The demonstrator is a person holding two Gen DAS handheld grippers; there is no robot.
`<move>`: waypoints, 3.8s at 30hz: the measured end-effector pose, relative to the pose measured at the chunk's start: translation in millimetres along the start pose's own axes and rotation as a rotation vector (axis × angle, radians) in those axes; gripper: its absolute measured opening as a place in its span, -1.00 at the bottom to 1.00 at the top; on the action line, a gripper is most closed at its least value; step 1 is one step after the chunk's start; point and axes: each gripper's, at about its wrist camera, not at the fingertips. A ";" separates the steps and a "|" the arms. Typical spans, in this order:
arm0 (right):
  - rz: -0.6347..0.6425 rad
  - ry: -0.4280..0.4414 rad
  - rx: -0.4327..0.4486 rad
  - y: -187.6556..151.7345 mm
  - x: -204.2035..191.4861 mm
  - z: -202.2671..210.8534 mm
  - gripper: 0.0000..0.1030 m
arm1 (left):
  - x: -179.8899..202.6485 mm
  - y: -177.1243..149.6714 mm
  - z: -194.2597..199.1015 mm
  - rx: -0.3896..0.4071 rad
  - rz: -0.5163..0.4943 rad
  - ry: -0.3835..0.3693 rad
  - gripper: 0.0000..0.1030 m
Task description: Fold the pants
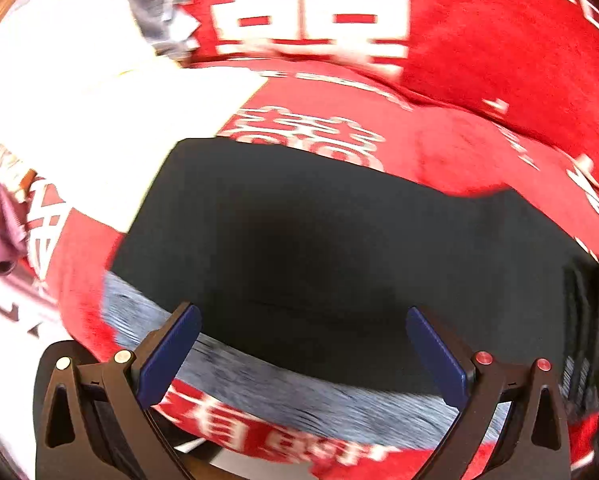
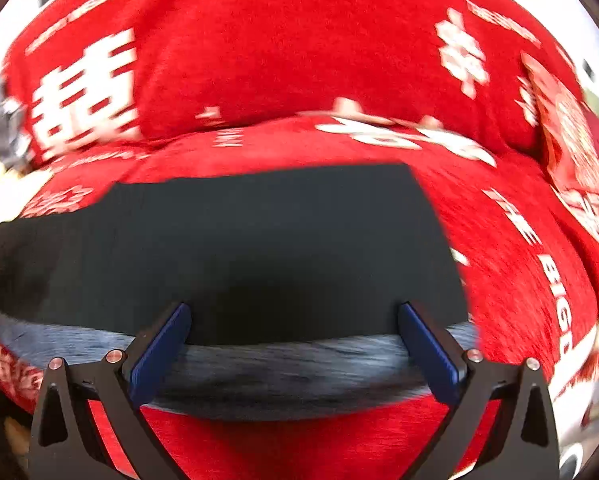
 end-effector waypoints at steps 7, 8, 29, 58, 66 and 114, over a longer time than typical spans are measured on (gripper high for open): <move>0.098 0.017 -0.086 -1.1 -70.5 -25.6 1.00 | -37.1 -2.5 -36.8 -0.072 0.045 0.009 1.00; 0.124 -0.011 -0.077 -3.3 -76.9 -25.5 1.00 | -37.7 -4.2 -34.9 -0.065 0.027 0.000 1.00; 0.264 0.167 -0.198 4.0 -147.4 -50.3 1.00 | -135.5 -15.4 -54.0 -0.076 0.226 -0.228 1.00; 0.308 0.005 -0.268 62.1 -216.6 -115.9 1.00 | -88.7 2.8 -30.0 -0.097 0.132 -0.255 -0.15; 0.315 0.035 -0.233 25.1 -206.0 -99.0 1.00 | -74.7 0.3 -13.1 -0.075 0.097 -0.117 -0.15; -0.091 0.007 -0.141 5.4 104.7 0.6 1.00 | 289.7 0.0 172.1 0.151 -0.682 -0.258 -0.23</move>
Point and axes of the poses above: each gripper's, at about its wrist camera, not at the fingertips, and z roughly against the way its jaws point, x to its right, y to its top, and after that the axes turned 4 degrees about -z, right-handed
